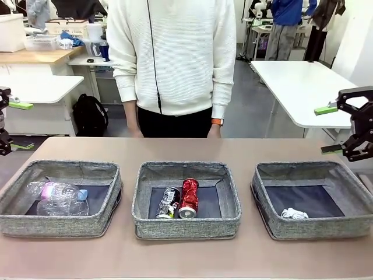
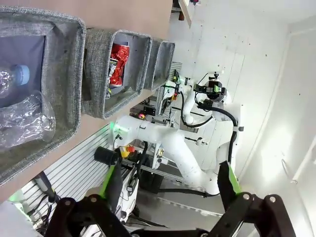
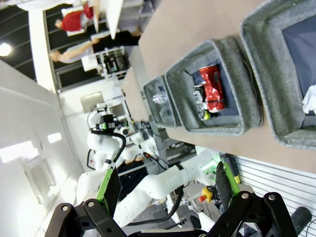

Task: Sort the waste into the appropriate baskets.
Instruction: Place the picked waste into the Fabric basket indicated by the person.

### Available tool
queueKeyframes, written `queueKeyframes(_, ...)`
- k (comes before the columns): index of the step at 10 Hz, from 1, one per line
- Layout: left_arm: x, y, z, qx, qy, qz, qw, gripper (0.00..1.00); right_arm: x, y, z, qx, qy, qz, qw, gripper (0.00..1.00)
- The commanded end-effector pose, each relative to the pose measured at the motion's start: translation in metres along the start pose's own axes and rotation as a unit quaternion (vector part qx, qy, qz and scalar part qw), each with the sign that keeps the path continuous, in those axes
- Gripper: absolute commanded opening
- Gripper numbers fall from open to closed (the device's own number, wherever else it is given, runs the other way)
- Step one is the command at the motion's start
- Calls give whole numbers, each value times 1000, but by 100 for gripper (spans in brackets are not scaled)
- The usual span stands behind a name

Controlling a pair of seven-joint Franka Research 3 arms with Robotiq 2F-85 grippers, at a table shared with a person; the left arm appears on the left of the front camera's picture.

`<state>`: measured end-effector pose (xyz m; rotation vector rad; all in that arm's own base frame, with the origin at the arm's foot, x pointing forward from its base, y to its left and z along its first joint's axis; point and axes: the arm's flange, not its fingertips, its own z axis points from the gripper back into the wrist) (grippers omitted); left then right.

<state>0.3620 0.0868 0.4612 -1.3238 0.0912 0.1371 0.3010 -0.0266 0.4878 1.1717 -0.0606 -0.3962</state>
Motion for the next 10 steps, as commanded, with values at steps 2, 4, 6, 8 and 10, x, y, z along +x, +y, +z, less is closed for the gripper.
queueKeyframes(2, -3, -4, -2, -3, 3, 1, 1000, 100, 0, 4, 0, 9, 2, -9, 1000, 100)
queueKeyframes(4, -3, -4, -2, -3, 3, 1, 1000, 100, 0, 4, 0, 9, 2, -9, 1000, 100)
queueKeyframes(6, -3, -4, -2, -3, 3, 1, 1000, 100, 0, 4, 0, 9, 2, -9, 1000, 100)
queueKeyframes(8, -3, -4, -2, -3, 3, 1, 1000, 100, 0, 4, 0, 9, 2, -9, 1000, 100)
queueKeyframes(10, -3, -4, -2, -3, 3, 1, 1000, 100, 0, 4, 0, 9, 2, -9, 1000, 100)
